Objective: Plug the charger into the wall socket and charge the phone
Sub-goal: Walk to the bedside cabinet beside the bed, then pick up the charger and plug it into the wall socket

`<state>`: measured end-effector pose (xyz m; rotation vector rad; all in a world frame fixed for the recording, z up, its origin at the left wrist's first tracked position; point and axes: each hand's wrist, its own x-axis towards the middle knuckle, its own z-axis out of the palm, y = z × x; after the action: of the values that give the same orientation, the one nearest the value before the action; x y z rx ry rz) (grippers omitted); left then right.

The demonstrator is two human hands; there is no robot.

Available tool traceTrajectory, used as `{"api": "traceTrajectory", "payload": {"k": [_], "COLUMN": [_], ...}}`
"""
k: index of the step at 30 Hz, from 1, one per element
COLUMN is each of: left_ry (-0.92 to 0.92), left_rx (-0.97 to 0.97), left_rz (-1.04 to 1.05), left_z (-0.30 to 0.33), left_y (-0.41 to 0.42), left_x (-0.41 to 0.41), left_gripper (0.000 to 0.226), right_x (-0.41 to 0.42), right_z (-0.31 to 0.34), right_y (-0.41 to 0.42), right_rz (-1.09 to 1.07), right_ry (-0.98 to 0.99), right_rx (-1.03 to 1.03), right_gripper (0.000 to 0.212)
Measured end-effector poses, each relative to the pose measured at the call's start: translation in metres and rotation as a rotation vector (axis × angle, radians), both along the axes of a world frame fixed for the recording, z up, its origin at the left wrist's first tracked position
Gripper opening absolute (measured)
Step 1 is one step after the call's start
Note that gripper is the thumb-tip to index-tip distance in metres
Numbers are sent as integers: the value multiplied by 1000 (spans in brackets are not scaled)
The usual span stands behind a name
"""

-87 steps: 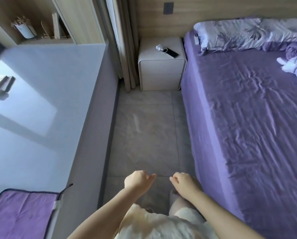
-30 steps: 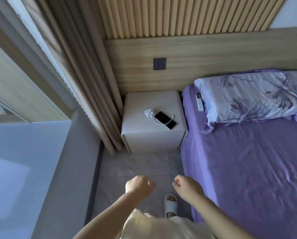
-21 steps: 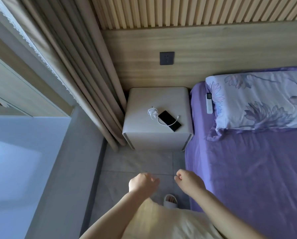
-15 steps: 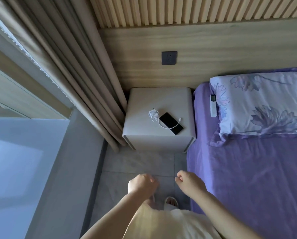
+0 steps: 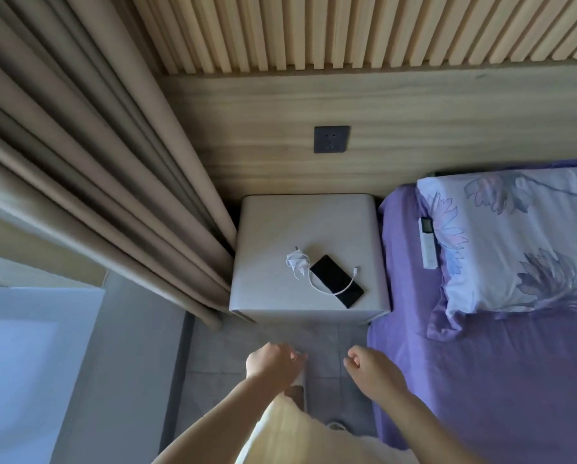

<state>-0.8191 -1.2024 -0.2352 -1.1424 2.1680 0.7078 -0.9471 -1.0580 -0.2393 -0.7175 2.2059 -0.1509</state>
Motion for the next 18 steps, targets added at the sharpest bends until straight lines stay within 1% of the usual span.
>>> {"api": "traceTrajectory", "payload": {"k": [3, 7, 12, 14, 16, 18], "left_ry": [5, -31, -19, 14, 76, 143], "left_rx": [17, 44, 128, 165, 200, 206], "left_rz": [24, 24, 126, 207, 291, 344], "left_z": [-15, -36, -68, -84, -102, -121], "left_y": [-37, -77, -114, -127, -141, -153], "left_x": [-15, -38, -73, -88, -101, -114], "left_gripper": [43, 41, 39, 36, 35, 40], "right_x": [-10, -27, -55, -68, -81, -93], "right_z": [-12, -28, -58, -75, -92, -110], "right_y": [-29, -65, -109, -126, -145, -162], "right_rz": [-37, -52, -78, -87, -67, -56], "right_ry": [-6, -50, -93, -117, -114, -115], "right_rx": [18, 12, 17, -2, -26, -53], "right_gripper": [25, 21, 23, 22, 27, 24]}}
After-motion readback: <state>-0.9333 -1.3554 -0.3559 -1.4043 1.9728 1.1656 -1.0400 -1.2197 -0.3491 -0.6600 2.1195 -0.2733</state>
